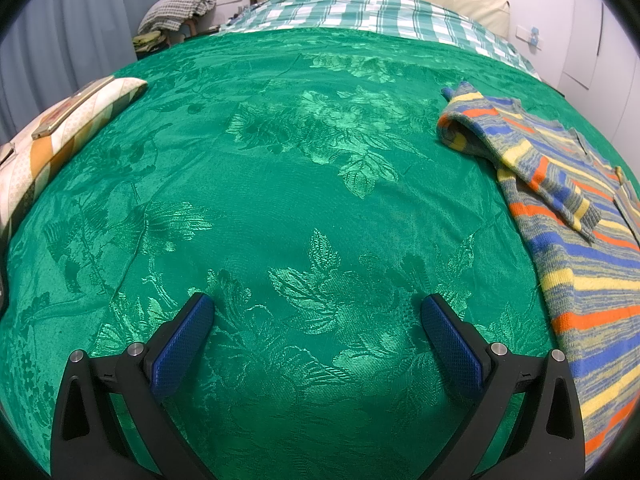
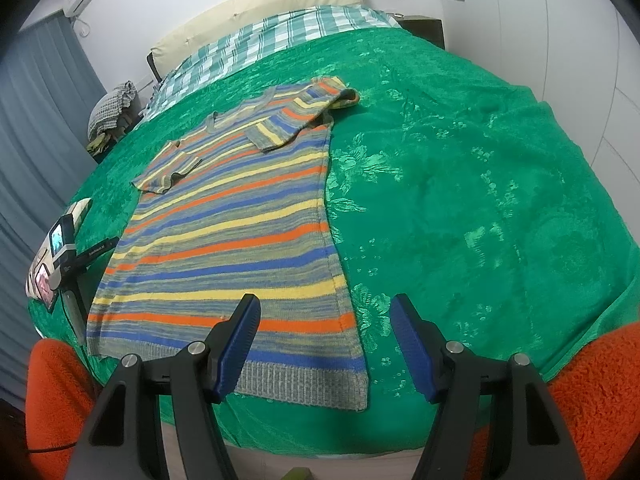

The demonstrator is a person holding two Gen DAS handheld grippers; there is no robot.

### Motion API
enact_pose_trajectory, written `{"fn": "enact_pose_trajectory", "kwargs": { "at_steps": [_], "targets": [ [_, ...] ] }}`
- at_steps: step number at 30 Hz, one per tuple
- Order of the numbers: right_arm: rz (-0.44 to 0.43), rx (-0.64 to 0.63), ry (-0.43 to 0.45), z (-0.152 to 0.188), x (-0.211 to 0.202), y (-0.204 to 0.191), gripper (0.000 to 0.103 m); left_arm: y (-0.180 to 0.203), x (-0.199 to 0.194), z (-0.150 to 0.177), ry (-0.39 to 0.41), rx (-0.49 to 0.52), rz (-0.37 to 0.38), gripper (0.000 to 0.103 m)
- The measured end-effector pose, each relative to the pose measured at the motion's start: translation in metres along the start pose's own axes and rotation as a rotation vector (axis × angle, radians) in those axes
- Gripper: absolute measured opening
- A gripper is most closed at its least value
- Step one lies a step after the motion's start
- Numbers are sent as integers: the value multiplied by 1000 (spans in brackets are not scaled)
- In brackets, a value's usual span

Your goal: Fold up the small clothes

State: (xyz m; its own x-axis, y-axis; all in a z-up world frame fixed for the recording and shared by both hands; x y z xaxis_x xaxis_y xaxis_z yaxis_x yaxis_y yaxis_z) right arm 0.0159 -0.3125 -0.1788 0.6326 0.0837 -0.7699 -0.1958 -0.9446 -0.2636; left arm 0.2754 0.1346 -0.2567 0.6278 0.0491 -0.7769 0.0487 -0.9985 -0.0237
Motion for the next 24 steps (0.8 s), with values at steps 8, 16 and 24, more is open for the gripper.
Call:
{"fn": "enact_pose_trajectory", "kwargs": {
  "at_steps": [8,16,24],
  "targets": [
    [-4,3,2,0,-2,-1,67,0,0,0,0,0,0,103],
    [92,-296,94,-95,3,-33,82,0,0,0,0,0,0,103],
    [3,-708,27,-192,133,-129,82,0,0,0,0,0,0,103]
  ]
}}
Point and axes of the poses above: each gripper's, at about its wrist camera, not at the fingertips, and x roughly the way its jaws point, y to its right, z to its underside, the point moved 5 cm from there along x, roughly the way its jaws point, and after that the axes turned 2 degrees about -z, right-handed, at the moved point
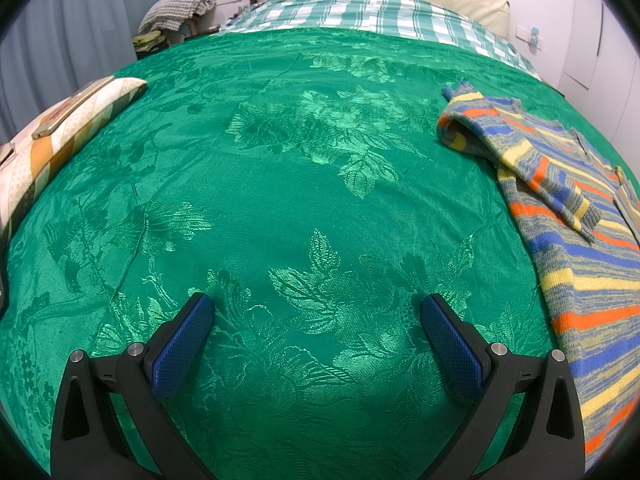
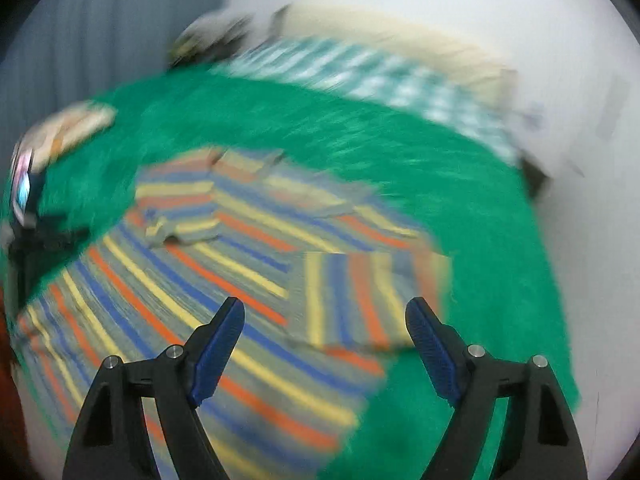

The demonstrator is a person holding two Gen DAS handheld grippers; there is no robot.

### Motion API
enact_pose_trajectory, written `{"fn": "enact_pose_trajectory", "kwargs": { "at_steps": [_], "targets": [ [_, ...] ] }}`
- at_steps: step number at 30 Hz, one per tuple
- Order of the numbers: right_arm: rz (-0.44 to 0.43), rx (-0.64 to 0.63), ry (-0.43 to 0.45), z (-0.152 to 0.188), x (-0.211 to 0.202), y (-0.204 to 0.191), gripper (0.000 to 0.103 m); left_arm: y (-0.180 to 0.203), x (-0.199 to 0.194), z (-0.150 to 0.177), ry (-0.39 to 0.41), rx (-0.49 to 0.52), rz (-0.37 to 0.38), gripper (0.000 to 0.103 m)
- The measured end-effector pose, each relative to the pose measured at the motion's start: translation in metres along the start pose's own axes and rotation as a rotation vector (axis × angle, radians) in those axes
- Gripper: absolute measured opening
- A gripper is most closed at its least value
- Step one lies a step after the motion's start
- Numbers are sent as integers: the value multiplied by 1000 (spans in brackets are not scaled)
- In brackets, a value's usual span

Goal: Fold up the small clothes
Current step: 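Grasp a sleeve cuff with the right gripper and lay it across the body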

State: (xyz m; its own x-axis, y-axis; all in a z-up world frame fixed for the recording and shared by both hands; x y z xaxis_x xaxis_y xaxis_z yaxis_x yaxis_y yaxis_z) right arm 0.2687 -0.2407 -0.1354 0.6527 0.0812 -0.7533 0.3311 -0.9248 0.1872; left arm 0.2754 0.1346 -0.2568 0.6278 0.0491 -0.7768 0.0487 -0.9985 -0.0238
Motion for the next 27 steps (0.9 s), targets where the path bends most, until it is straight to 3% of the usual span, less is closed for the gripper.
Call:
{"fn": "enact_pose_trajectory", "kwargs": {
  "at_steps": [3,4,5,6,7,8,12,16,18,21,24,27],
  "targets": [
    [15,-74,-116,-5,76,-13,80,0,0,0,0,0,0,103],
    [34,-53,-174,1,103,-8,79,0,0,0,0,0,0,103],
    [26,-11,-214,7,116,-1,69,0,0,0,0,0,0,103],
    [-42,103,-230,12,123,14,62,0,0,0,0,0,0,103],
    [-49,169,-215,12,118,29,30,0,0,0,0,0,0,103],
    [-35,211,-200,12,110,43,5,0,0,0,0,0,0,103],
    [-9,533,-50,34,33,155,5,0,0,0,0,0,0,103],
    [104,904,49,105,-34,279,5,0,0,0,0,0,0,103],
    [124,1002,16,142,-35,305,5,0,0,0,0,0,0,103],
    [32,1147,-15,183,-15,312,5,0,0,0,0,0,0,103],
    [-21,1209,2,203,-1,307,7,0,0,0,0,0,0,103],
    [-76,1286,36,217,7,301,28,0,0,0,0,0,0,103]
  ]
}}
Point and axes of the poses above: each gripper's, at about its wrist camera, not at the fingertips, and x roughly the way its jaws point, y to its right, z to its underside, the point moved 5 cm from there along x, roughly the way its jaws point, and after that the axes turned 2 degrees about -z, right-handed, at the moved point
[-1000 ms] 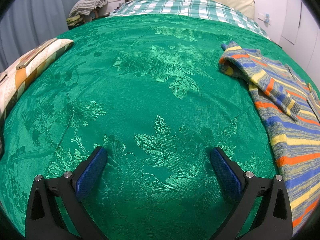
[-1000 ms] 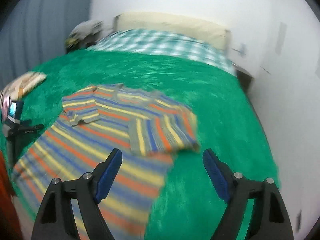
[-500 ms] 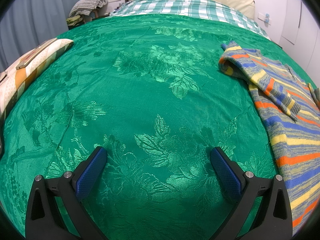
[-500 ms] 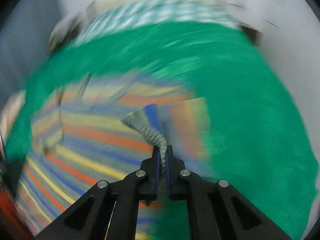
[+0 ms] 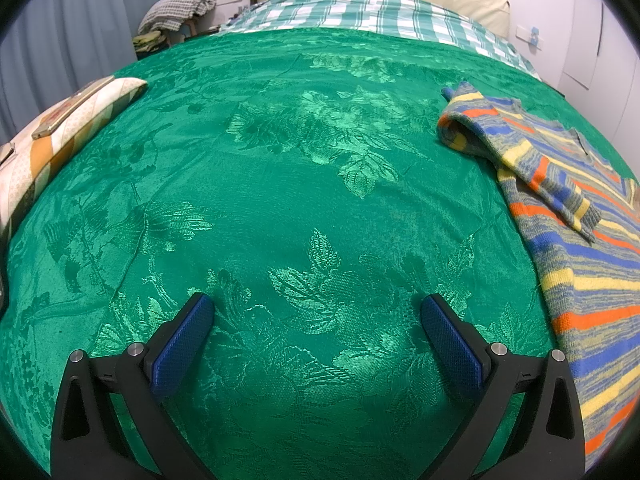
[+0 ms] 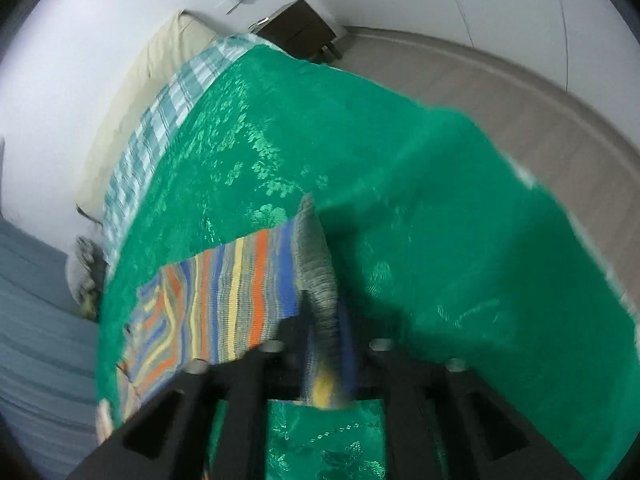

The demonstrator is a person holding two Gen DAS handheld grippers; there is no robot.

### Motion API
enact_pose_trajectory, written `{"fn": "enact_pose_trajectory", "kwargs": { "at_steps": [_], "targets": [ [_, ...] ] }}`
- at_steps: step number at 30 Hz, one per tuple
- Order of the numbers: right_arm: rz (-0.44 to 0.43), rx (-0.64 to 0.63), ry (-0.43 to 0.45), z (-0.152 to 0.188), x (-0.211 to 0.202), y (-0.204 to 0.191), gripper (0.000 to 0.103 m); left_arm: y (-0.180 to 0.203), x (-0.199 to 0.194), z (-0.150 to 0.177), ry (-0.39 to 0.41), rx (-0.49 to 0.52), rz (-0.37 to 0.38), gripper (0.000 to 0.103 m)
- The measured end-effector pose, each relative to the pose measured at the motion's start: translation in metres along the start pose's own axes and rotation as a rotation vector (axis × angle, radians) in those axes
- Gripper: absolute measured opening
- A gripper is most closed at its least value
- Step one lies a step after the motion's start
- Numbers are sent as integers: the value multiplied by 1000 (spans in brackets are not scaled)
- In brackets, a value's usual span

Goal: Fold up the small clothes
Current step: 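Grasp a sleeve cuff with the right gripper and lay it across the body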

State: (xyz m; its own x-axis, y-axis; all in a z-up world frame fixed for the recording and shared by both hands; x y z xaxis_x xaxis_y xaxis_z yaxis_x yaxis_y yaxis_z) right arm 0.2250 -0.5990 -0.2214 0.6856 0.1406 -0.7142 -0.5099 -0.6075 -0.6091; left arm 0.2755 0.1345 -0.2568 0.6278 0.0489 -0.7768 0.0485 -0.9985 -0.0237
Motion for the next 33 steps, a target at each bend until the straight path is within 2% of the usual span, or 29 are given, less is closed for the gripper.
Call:
{"fn": "enact_pose_trajectory", "kwargs": {
  "at_steps": [1,2,3,4,9,11,16,18,19,20,22,24,27,33],
  "targets": [
    [-28,22,10,2,0,3,34,0,0,0,0,0,0,103],
    [-43,29,14,4,1,4,31,0,0,0,0,0,0,103],
    [-34,8,-1,7,3,3,22,0,0,0,0,0,0,103],
    [12,-30,-14,6,4,2,2,0,0,0,0,0,0,103],
    [221,-188,45,-8,-10,10,1,0,0,0,0,0,0,103],
    [306,-236,42,-5,-5,14,1,0,0,0,0,0,0,103],
    [348,-275,58,0,-4,9,1,0,0,0,0,0,0,103],
    [323,-290,60,-1,-7,8,9,0,0,0,0,0,0,103],
    [313,-290,61,-1,-12,10,25,0,0,0,0,0,0,103],
    [308,-285,67,-1,-18,10,48,0,0,0,0,0,0,103],
    [289,-286,108,3,-38,9,66,0,0,0,0,0,0,103],
    [318,-316,161,10,-60,4,66,0,0,0,0,0,0,103],
    [301,-350,196,30,-91,-5,67,0,0,0,0,0,0,103],
    [147,-505,179,131,-135,-56,75,0,0,0,0,1,-1,103]
  ]
}}
Point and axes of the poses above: each gripper's, at about its wrist camera, not at the fingertips, and x roughly the way its jaws point, y to its right, z to its underside, the point moved 5 cm from there along x, roughly the way its jaws point, and after that the axes turned 2 degrees about -z, right-handed, at the moved point
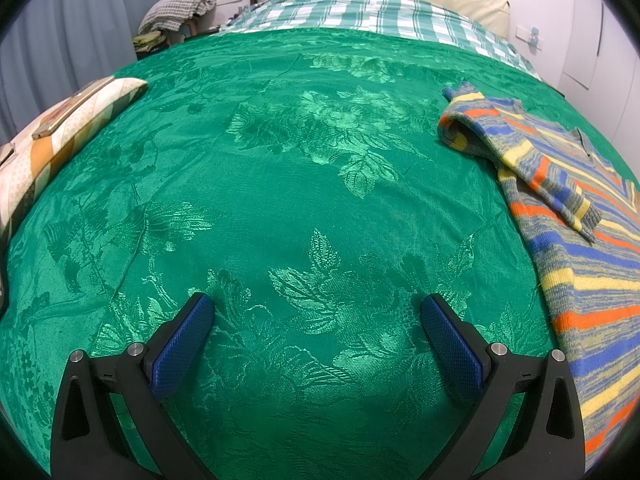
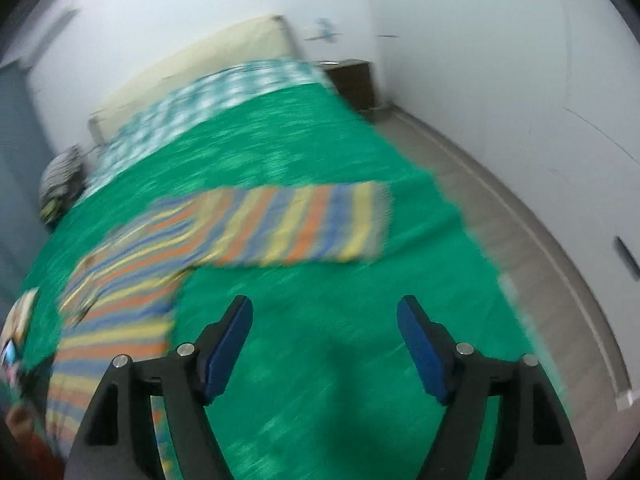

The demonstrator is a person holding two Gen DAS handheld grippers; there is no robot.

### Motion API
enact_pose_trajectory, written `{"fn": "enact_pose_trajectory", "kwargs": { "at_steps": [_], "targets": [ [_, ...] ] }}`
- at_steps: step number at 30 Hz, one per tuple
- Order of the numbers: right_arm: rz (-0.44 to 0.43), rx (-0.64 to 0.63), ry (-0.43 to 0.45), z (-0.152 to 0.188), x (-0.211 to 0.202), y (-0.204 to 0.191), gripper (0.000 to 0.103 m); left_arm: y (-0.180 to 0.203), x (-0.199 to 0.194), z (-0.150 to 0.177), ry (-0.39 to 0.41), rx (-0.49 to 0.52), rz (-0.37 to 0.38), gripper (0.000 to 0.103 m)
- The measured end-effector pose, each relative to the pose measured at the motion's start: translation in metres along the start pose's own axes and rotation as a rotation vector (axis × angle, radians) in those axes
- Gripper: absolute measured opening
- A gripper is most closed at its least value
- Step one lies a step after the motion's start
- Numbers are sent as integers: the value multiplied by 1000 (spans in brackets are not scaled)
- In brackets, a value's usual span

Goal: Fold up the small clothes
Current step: 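Grasp a sleeve cuff with the right gripper and lay it across the body, then grasp the other sleeve cuff with the left gripper and fold it across the body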

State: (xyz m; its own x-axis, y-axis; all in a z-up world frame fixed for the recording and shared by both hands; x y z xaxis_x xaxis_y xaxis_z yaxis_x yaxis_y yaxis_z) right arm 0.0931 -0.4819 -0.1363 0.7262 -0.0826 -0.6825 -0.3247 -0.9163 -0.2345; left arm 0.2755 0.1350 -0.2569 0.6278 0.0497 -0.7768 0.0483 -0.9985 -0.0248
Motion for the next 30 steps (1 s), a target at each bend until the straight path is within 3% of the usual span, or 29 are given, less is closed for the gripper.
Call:
{"fn": "enact_pose_trajectory", "kwargs": {
  "at_steps": [3,10,15,21,22,24,27,30],
  "targets": [
    [-89,-42,-3,34,-15,-44,76,1,0,0,0,0,0,103],
    [-162,-208,-15,79,-4,-122,76,1,2,-1,-9,3,-3,103],
    [-161,-263,-33,93,2,-132,76,0,2,-2,-6,-5,-3,103],
    [-180,-249,-50,92,9,-129,76,1,0,-9,-126,7,2,102],
    [-186,-242,-51,91,9,-128,76,2,-8,-13,-141,31,-8,101],
    [-189,-230,-48,90,8,-127,76,9,-34,-29,-80,89,-6,101],
    [-201,-212,-47,88,8,-123,76,49,-80,-65,66,251,81,101],
    [-218,-193,-53,85,12,-122,76,122,-96,-82,63,507,205,101]
  ]
}}
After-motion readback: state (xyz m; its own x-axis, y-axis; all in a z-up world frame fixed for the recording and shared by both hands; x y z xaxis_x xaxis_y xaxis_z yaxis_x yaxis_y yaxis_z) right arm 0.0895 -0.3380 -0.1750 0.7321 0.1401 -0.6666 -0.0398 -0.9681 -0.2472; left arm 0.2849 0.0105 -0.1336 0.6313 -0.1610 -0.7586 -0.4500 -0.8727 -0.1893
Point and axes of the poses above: each gripper's, at about its wrist camera, not at the fingertips, and x roughly the way its jaws point, y to its right, z to its underside, the point moved 5 cm from there along x, roughly the way its jaws point, and after that the axes turned 2 degrees about -z, right-handed, at the moved point
